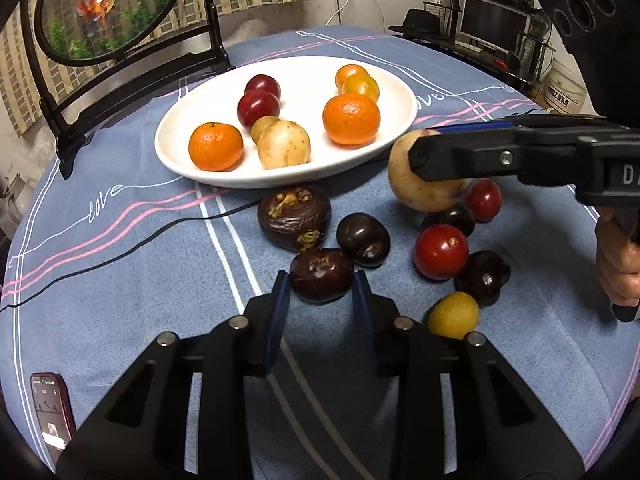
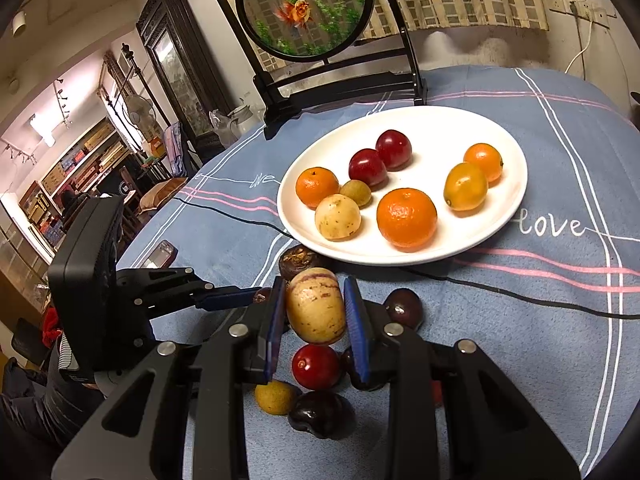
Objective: Organize fruits
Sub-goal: 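Grasp a dark round fruit with the left tool while the right tool grasps a pale speckled fruit, then carry the dark fruit and pale speckled fruit onto the plate and open both tools, then grasp a small yellow-green fruit with the left tool while the right tool grasps a red tomato, then carry the yellow-green fruit and red tomato onto the plate and open both tools, then grasp a dark plum with the left tool while the right tool grasps another dark plum, then carry both dark plums onto the plate and open both tools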
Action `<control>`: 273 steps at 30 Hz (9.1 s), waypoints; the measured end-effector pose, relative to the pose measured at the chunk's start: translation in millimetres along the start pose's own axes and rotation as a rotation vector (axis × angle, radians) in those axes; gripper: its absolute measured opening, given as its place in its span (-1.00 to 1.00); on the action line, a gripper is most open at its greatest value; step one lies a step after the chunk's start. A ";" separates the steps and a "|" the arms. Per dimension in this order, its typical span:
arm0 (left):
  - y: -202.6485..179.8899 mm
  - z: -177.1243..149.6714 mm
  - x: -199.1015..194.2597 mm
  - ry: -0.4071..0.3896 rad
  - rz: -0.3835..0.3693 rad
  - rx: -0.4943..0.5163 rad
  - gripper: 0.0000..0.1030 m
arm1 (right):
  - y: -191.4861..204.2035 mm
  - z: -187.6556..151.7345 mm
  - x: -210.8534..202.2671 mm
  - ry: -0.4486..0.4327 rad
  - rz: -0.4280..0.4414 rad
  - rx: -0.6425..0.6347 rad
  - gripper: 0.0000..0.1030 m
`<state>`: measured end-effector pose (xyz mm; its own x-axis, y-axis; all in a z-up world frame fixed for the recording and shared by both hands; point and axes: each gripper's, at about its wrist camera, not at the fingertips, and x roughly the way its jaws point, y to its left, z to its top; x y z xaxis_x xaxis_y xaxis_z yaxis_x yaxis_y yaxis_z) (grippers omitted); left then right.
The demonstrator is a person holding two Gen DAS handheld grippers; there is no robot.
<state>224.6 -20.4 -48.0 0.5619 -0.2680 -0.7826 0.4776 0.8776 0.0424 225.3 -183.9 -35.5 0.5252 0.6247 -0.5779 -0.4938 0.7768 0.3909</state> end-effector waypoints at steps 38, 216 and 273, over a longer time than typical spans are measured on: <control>42.8 50.0 -41.8 -0.288 0.176 -0.313 0.73 | -35.8 33.2 -30.3 -0.167 -0.161 0.017 0.16; -17.5 12.9 10.3 -0.034 -0.005 0.000 -0.33 | -31.8 -4.5 10.1 0.065 -0.201 0.035 -0.43; 38.7 83.6 -13.3 -0.291 0.262 -0.275 0.50 | -40.1 53.4 9.0 -0.197 -0.160 0.063 -0.06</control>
<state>292.1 -16.1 15.9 0.8241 -0.0896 -0.5593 0.1206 0.9925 0.0186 286.9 -205.2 -18.2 0.7207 0.4924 -0.4879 -0.3529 0.8664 0.3532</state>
